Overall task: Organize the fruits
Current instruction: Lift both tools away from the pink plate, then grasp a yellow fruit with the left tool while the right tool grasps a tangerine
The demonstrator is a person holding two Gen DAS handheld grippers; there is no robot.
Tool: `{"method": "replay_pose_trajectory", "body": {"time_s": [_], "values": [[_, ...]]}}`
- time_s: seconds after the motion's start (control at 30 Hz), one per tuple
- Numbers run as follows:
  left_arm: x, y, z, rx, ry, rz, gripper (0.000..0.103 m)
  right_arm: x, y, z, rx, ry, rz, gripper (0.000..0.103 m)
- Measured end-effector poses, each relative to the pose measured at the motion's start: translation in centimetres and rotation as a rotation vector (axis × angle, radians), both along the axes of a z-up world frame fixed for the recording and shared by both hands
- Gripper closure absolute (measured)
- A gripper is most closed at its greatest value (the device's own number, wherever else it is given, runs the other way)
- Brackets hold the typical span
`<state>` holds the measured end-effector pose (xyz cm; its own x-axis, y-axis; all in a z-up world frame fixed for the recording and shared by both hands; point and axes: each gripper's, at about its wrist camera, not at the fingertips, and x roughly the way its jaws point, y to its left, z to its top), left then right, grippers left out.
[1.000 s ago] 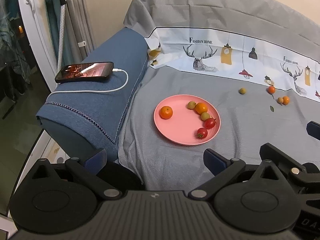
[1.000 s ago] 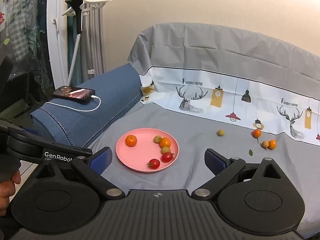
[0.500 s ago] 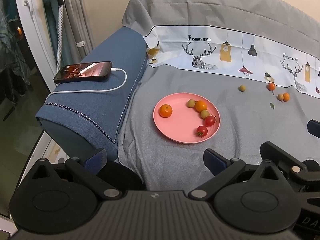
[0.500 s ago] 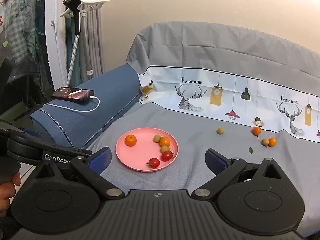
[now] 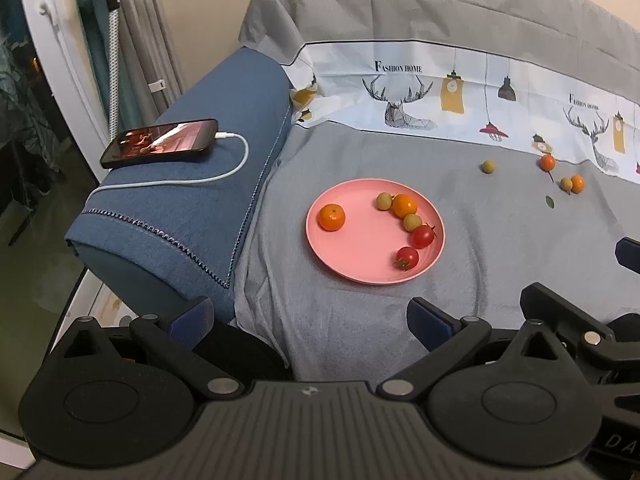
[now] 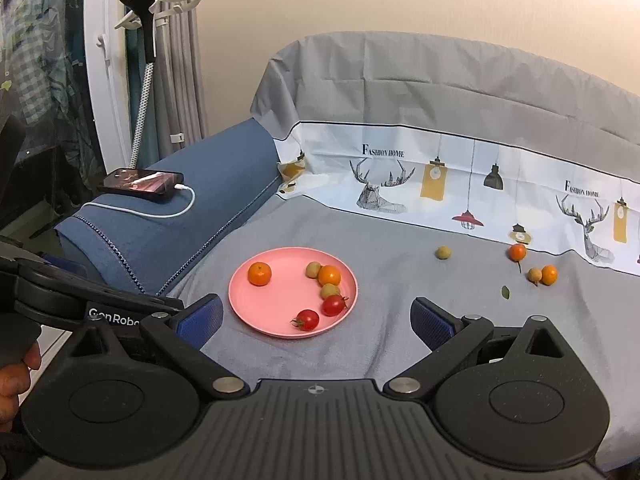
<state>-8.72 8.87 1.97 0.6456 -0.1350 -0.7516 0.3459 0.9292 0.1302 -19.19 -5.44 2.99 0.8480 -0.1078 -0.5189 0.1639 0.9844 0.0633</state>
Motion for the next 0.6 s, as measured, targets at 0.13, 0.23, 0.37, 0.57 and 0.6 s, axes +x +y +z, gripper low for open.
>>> {"method": "replay_pose_trajectory", "body": {"time_s": [0.13, 0.23, 0.37, 0.57, 0.6], "values": [[0.5, -1.2, -0.6, 0.031, 0.013, -0.033, 0.000, 0.4, -1.0, -0.8, 0.029, 0.008, -0.023, 0.003], [1.2, -2.3, -1.0, 0.048, 0.025, -0.059, 0.000, 0.6, -2.1, -1.4, 0.053, 0.008, -0.058, 0.003], [2.5, -4.2, -1.6, 0.057, 0.050, -0.073, 0.000, 1.1, -4.8, -2.5, 0.090, 0.017, -0.124, 0.003], [5.2, -8.4, -2.7, 0.065, 0.107, -0.099, 0.000, 1.7, -9.6, -4.5, 0.123, 0.037, -0.241, 0.003], [5.8, -9.4, -2.9, 0.065, 0.115, -0.106, 0.000, 1.9, -10.5, -4.9, 0.126, 0.039, -0.263, 0.003]]}}
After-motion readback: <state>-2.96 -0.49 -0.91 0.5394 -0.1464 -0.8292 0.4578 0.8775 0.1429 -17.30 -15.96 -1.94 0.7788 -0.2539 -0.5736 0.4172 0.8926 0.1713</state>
